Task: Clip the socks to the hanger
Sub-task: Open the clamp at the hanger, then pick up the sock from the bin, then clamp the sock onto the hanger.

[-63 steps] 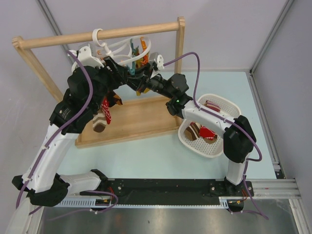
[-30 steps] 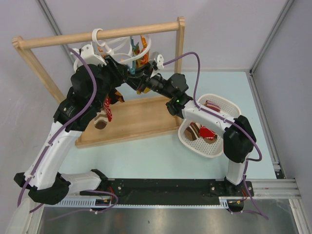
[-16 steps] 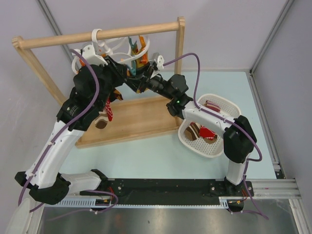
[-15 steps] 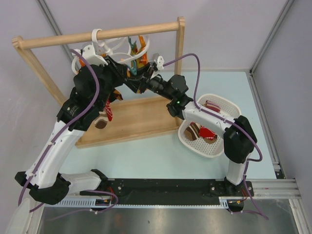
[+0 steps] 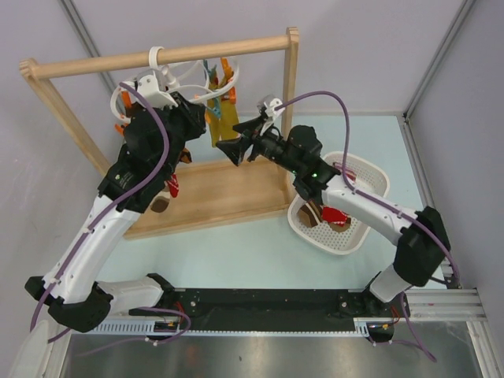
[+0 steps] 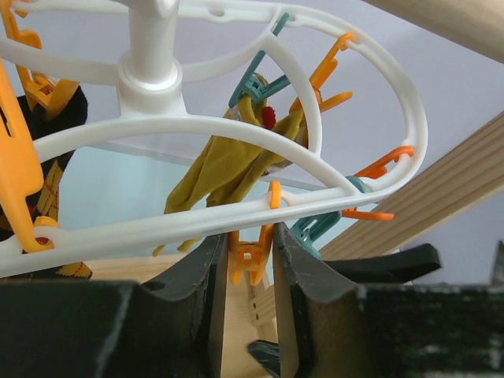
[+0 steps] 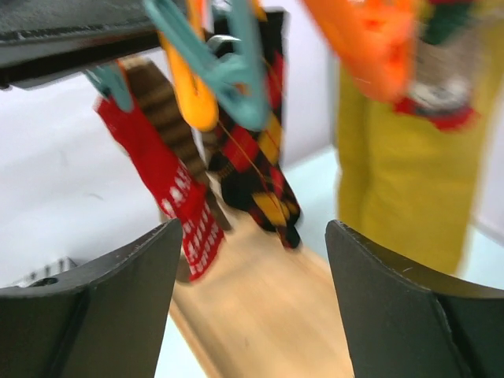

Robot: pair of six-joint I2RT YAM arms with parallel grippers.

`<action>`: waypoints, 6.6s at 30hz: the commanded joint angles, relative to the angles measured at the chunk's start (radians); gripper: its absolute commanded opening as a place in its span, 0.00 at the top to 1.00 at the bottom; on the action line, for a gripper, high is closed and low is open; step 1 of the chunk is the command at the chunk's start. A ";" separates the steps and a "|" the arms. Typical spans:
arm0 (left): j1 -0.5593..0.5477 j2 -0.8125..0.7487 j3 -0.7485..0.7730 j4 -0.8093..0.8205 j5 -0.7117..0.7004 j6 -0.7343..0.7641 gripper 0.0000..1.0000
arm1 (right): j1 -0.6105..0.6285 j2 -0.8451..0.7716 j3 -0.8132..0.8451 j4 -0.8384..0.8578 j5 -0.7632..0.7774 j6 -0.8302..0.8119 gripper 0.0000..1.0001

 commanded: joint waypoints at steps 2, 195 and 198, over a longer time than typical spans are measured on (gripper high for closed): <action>0.007 -0.040 -0.021 0.083 -0.026 0.071 0.87 | -0.024 -0.161 -0.016 -0.409 0.193 -0.056 0.20; 0.007 -0.089 -0.008 0.020 0.095 0.069 0.22 | 0.006 0.013 0.137 0.090 -0.149 -0.321 0.52; 0.007 -0.100 -0.010 0.017 0.095 0.069 0.19 | 0.001 -0.021 0.102 0.072 -0.132 -0.336 0.45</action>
